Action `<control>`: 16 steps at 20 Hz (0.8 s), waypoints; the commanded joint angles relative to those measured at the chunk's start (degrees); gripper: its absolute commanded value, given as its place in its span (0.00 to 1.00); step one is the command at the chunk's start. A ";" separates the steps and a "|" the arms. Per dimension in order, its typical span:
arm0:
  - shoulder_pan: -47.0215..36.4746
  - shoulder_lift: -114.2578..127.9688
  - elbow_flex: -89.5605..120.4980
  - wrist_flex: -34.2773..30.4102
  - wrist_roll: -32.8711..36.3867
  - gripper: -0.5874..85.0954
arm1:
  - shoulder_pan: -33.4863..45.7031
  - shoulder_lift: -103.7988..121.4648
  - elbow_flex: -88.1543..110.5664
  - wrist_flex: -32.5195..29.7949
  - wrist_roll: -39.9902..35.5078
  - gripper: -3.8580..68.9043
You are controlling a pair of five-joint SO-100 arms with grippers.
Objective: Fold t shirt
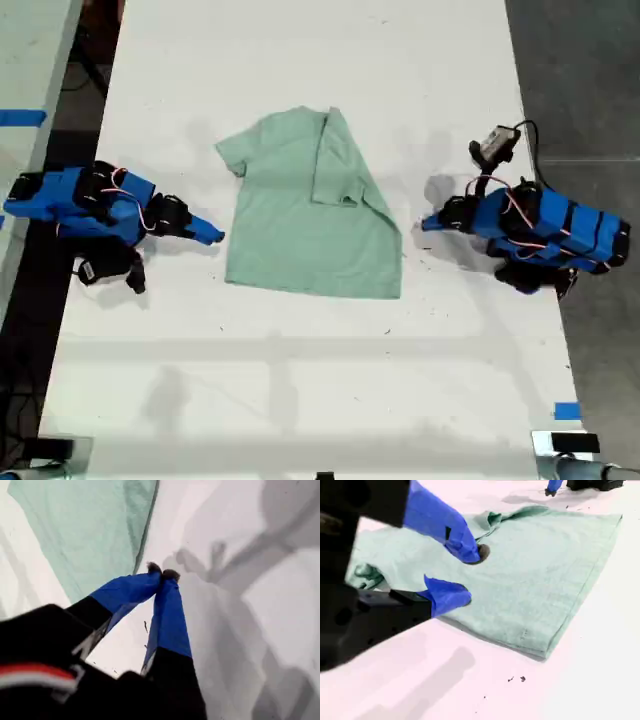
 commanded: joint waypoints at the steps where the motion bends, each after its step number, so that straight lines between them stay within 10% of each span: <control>1: -14.33 0.53 -0.18 -1.05 4.48 0.01 | -0.35 0.88 0.26 3.16 3.78 0.05; 8: -16.96 0.09 -3.43 0.62 3.60 0.01 | -0.09 0.88 0.44 3.16 3.52 0.05; 13: -36.21 -49.66 -36.56 -1.76 25.49 0.00 | -0.09 0.88 0.53 3.08 3.69 0.05; 16: -49.22 -59.77 -43.15 -4.04 33.75 0.17 | -0.18 0.88 0.53 3.08 3.87 0.05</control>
